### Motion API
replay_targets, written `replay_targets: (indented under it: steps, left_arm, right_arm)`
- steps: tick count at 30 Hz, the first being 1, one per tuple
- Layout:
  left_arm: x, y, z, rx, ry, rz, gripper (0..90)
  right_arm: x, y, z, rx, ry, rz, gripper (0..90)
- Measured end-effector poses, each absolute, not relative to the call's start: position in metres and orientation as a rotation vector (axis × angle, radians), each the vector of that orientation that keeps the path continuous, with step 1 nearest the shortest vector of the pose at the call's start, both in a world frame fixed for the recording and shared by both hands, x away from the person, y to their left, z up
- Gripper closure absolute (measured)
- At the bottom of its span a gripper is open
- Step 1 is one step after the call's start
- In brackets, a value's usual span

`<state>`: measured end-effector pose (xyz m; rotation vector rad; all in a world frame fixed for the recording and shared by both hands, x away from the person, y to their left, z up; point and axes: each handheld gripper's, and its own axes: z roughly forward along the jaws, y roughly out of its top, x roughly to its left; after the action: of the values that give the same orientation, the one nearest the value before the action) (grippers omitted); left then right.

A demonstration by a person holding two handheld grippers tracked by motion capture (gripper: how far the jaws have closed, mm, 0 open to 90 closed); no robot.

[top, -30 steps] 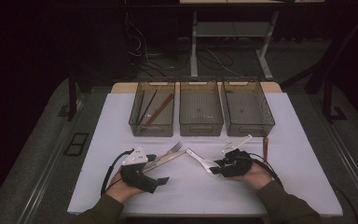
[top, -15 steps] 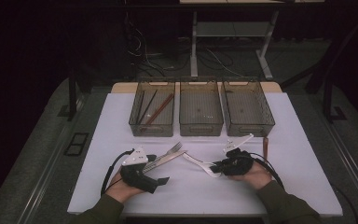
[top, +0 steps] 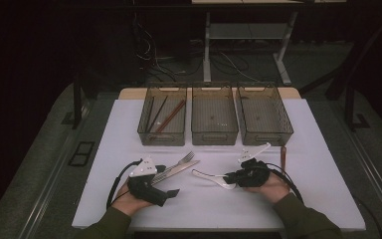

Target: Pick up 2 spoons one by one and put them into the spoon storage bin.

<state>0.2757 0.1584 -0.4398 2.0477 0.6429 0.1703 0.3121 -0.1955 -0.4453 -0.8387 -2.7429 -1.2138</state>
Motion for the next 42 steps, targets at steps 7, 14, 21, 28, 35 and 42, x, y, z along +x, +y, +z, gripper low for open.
replay_targets:
  steps: [7, 14, 21, 28, 35, 42]
  left_arm:
    - [0.276, 0.159, -0.439, 2.039, 0.648, 0.167, 3.6]
    - [0.276, 0.158, -0.439, 2.040, 0.646, 0.164, 3.6]
    - [0.276, 0.158, -0.439, 2.041, 0.646, 0.161, 3.6]
    - [0.277, 0.157, -0.439, 2.041, 0.645, 0.160, 3.6]
    - [0.277, 0.156, -0.439, 2.040, 0.647, 0.162, 3.6]
    - [0.277, 0.156, -0.439, 2.039, 0.645, 0.161, 3.6]
  right_arm:
    - [0.313, -0.197, -0.442, -0.847, -2.750, -1.226, 82.6]
    - [0.315, -0.203, -0.435, -0.879, -2.753, -1.258, 82.5]
    - [0.317, -0.206, -0.431, -0.897, -2.753, -1.272, 82.5]
    - [0.321, -0.211, -0.422, -0.918, -2.746, -1.311, 82.5]
    - [0.325, -0.217, -0.412, -0.950, -2.728, -1.356, 82.5]
    - [0.332, -0.220, -0.402, -0.959, -2.730, -1.394, 82.5]
